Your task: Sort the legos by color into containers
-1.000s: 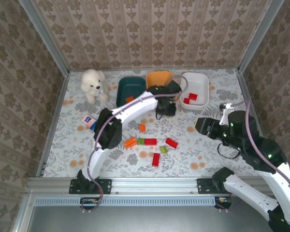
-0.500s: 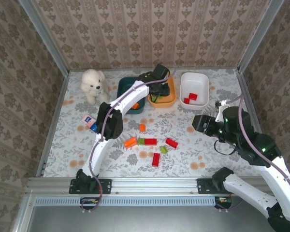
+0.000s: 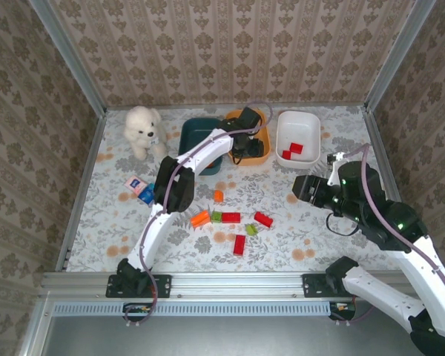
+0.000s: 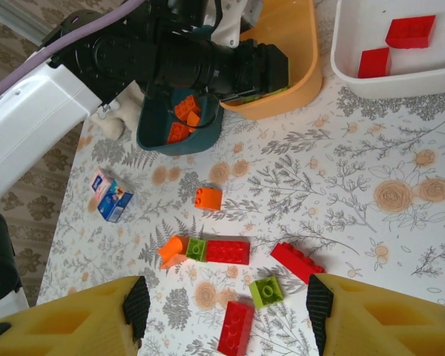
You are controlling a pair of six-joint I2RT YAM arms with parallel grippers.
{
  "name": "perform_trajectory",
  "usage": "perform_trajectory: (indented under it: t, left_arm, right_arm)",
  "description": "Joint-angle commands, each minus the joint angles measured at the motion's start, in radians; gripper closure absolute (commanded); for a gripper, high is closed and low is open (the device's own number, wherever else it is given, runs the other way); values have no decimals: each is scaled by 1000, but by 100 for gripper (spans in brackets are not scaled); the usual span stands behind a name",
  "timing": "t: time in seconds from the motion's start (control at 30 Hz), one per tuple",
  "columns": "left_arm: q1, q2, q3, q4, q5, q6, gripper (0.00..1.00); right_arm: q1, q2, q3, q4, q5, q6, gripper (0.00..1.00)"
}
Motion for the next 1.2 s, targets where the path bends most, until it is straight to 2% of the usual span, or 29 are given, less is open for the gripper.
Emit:
perform_trajectory:
  t: [0.0, 0.1, 0.2, 0.33, 0.47, 0.67, 0.8, 0.97, 1.07, 1.17]
  left_arm:
    - [6, -84, 15, -15, -15, -14, 40]
    - [17, -154, 0, -15, -33, -46, 39]
    - [41, -293, -117, 31, -55, -108, 39]
    - [79, -553, -407, 134, -88, -172, 38]
    - [110, -800, -701, 154, -111, -206, 38]
    - [125, -1182, -1134, 131, -142, -286, 38]
    - [119, -1421, -1344, 86, -172, -359, 38]
    - [114, -1664, -1509, 9, -189, -434, 39]
    - [113, -1747, -1536, -45, -200, -444, 39]
    - [113, -1795, -1539, -75, -211, -443, 40]
  right_arm:
    - [4, 9, -14, 23, -24, -22, 38]
    - [4, 25, -18, 22, -28, -34, 38]
    - [4, 59, -11, 38, -50, -65, 39]
    - [24, 133, 22, 52, -64, -137, 39]
    - [62, 223, 64, 59, -55, -191, 39]
    - [184, 367, 107, 52, -9, -239, 39]
    - [284, 476, 123, 29, 23, -261, 39]
    - [342, 638, 108, 52, -72, -361, 30]
    - [344, 736, 123, 39, -87, -471, 21]
    - [345, 859, 178, -2, -89, -567, 17]
